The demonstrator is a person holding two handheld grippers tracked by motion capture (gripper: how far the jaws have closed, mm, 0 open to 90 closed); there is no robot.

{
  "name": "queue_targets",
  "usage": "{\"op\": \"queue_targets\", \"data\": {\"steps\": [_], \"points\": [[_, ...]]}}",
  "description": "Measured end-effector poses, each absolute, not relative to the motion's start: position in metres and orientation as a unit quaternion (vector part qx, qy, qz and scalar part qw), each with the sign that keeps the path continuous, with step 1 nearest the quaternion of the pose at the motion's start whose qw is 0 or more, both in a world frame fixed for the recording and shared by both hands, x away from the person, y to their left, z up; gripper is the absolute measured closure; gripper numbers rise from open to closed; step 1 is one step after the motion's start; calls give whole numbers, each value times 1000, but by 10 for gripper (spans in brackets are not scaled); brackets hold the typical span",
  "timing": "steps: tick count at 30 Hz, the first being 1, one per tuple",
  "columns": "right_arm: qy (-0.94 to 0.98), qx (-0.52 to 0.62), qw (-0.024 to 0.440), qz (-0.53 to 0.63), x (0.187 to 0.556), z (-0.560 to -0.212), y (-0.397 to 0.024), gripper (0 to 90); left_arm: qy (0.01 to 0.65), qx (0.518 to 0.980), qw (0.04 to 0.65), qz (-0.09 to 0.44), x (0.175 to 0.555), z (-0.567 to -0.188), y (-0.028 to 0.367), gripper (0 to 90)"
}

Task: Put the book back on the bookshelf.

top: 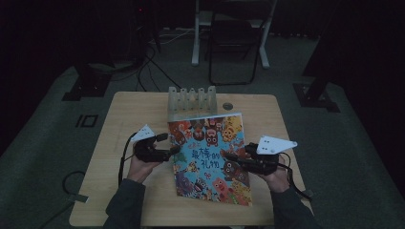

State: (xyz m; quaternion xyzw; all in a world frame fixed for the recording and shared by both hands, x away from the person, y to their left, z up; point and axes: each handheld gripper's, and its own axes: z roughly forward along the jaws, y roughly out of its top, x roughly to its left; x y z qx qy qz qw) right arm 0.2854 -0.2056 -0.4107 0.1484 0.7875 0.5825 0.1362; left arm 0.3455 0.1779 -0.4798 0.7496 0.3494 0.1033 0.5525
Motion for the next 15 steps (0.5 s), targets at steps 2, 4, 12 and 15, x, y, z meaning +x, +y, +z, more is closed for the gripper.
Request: {"op": "queue_targets", "data": {"steps": [2,4,12,15], "points": [[787,146,136,583,285,-411,-206,691,348,750,555,91,349,-482,178,147],[786,144,135,585,285,-411,-206,691,338,751,563,70,353,-484,177,145],[788,147,137,581,286,-412,-210,697,328,752,568,71,349,-481,174,228],[792,150,143,574,288,-412,-213,705,325,749,571,80,346,-479,174,256]]}}
